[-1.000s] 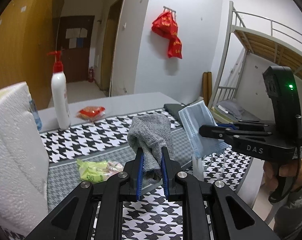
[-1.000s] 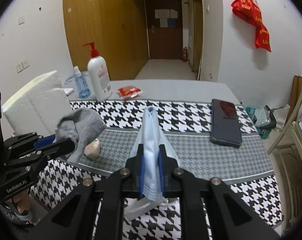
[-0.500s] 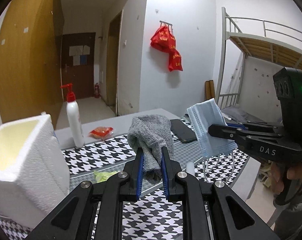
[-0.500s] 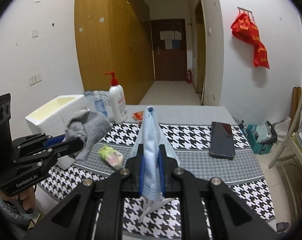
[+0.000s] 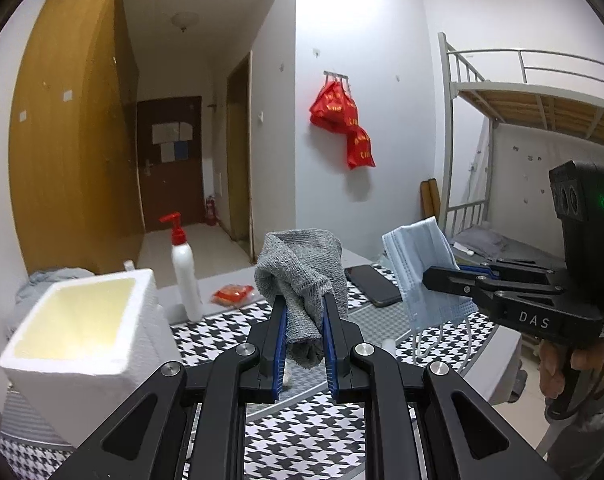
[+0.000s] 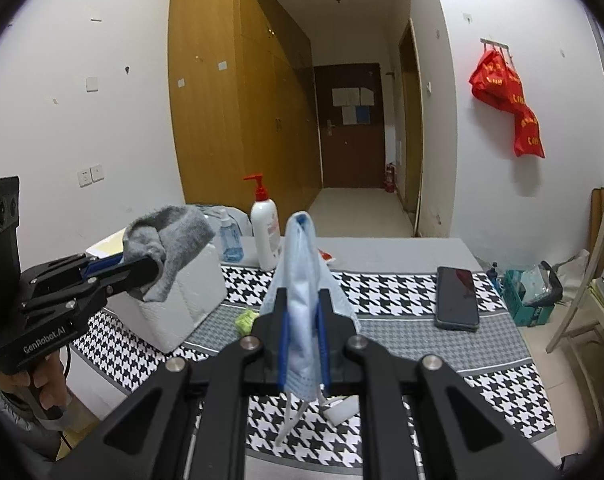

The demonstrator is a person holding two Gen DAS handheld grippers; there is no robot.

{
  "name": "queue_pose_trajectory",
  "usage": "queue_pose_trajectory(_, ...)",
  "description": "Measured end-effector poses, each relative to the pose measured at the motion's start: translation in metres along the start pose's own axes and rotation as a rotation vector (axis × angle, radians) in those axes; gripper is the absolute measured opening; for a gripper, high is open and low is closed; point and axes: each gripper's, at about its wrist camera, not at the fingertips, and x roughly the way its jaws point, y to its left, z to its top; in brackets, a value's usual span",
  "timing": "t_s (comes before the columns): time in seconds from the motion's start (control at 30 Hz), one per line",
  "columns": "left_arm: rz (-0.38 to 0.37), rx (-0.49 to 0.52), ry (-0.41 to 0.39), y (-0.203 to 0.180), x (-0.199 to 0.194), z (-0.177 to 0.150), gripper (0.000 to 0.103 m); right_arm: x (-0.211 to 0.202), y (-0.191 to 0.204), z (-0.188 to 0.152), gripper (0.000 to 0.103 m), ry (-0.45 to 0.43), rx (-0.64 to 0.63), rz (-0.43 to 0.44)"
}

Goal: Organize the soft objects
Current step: 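Lift the sock and mask and carry both tools toward the foam box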

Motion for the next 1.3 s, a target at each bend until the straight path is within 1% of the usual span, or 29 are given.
queue_pose_trajectory(0.13, 0.015, 0.005, -0.013, 0.005, -0.008, 0.003, 0.017, -0.003, 0.011, 0.001, 0.016, -0.014, -0.008, 0.011)
queue_pose_trajectory(0.3, 0.058, 0.004, -0.034, 0.018, -0.020, 0.003, 0.017, -0.006, 0.024, 0.005, 0.016, -0.041, -0.016, 0.028)
queue_pose_trajectory(0.5, 0.069, -0.014, -0.054, 0.035, -0.036, 0.004, 0.017, 0.000, 0.041, 0.011, 0.016, -0.044, -0.035, 0.045)
queue_pose_trajectory(0.73, 0.132, -0.029, -0.084, 0.058, -0.056, 0.003, 0.017, 0.007, 0.065, 0.016, 0.016, -0.054, -0.071, 0.089)
queue_pose_trajectory(0.9, 0.170, -0.041, -0.086, 0.071, -0.064, 0.001, 0.017, 0.017, 0.082, 0.020, 0.016, -0.049, -0.084, 0.119)
queue_pose_trajectory(1.3, 0.295, -0.074, -0.098, 0.102, -0.088, -0.003, 0.017, 0.041, 0.119, 0.035, 0.016, -0.057, -0.138, 0.219)
